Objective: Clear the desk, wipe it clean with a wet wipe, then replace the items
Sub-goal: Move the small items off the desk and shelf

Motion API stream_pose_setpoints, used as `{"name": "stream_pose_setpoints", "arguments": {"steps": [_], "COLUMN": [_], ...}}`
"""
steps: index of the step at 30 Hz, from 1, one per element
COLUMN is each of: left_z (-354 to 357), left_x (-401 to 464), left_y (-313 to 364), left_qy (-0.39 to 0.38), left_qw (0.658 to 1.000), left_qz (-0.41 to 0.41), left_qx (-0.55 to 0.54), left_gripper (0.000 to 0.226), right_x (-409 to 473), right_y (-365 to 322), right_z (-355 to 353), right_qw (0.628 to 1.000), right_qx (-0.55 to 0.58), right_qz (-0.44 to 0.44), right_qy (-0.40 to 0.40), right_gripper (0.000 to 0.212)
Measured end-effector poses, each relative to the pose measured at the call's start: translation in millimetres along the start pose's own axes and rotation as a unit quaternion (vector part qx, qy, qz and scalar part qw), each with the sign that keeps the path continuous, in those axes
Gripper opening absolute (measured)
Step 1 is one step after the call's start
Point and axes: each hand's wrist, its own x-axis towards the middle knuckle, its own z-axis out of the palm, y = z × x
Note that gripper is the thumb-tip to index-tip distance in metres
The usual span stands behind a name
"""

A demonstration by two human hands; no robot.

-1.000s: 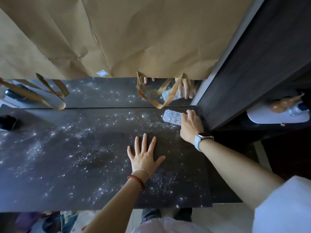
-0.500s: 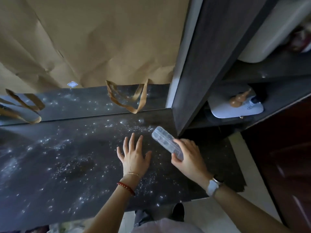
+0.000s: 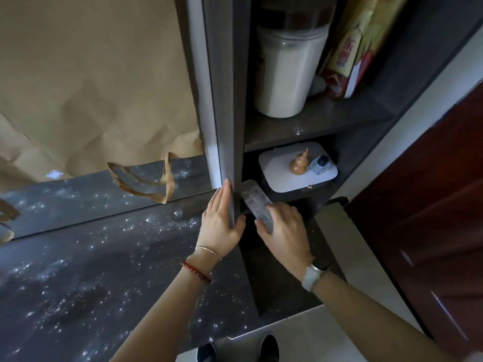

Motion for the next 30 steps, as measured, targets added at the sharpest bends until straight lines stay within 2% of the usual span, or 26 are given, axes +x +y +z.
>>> {"name": "stream_pose_setpoints", "arguments": {"steps": [5,9,14,18,22,25,28,30], "left_z": [-8.2,-9.5,-8.4,-8.3,-10.2,-11.5,-8.5,-7.4], "left_x": [-5.1,-7.5,-8.9,-8.8,-8.1,-14.8,-40.0,-67.7], "left_y": [-2.9,-2.0,-3.3,-3.0,-0.8,-2.1,-17.8,-33.6], "left_qy": [-0.021,-0.032,-0.039,-0.044,-0.045,-0.016,0.018,0.026], "left_qw": [1.0,0.999,0.998,0.997,0.993,0.988,0.976,0.961], "left_qz": [0.011,0.01,0.007,0.01,-0.002,-0.028,-0.106,-0.176], "left_qx": [0.017,0.031,0.047,0.066,0.107,0.154,0.191,0.21], "left_gripper": [0.079,0.08,0.083,0.083,0.082,0.073,0.064,0.06], "right_x": [25.9,24.4,11.5,16.5,32.5,20.0,-17.9,-41.4], "right_y": [-18.1,-9.6,2.2,5.4,-0.2,-3.4,-5.5,-15.0], "right_z": [23.4,36.7,35.5,35.8,29.5,22.5,25.4,31.4], "right_qw": [0.994,0.987,0.981,0.973,0.967,0.982,0.987,0.978], "right_qx": [-0.069,-0.115,-0.127,-0.117,-0.079,-0.024,0.031,0.042], "right_qz": [0.042,-0.013,-0.086,-0.082,-0.078,-0.036,-0.046,-0.075], "right_qy": [-0.078,-0.112,-0.116,-0.179,-0.231,-0.184,-0.148,-0.191], "right_gripper": [0.04,0.055,0.066,0.076,0.066,0.055,0.038,0.035]}}
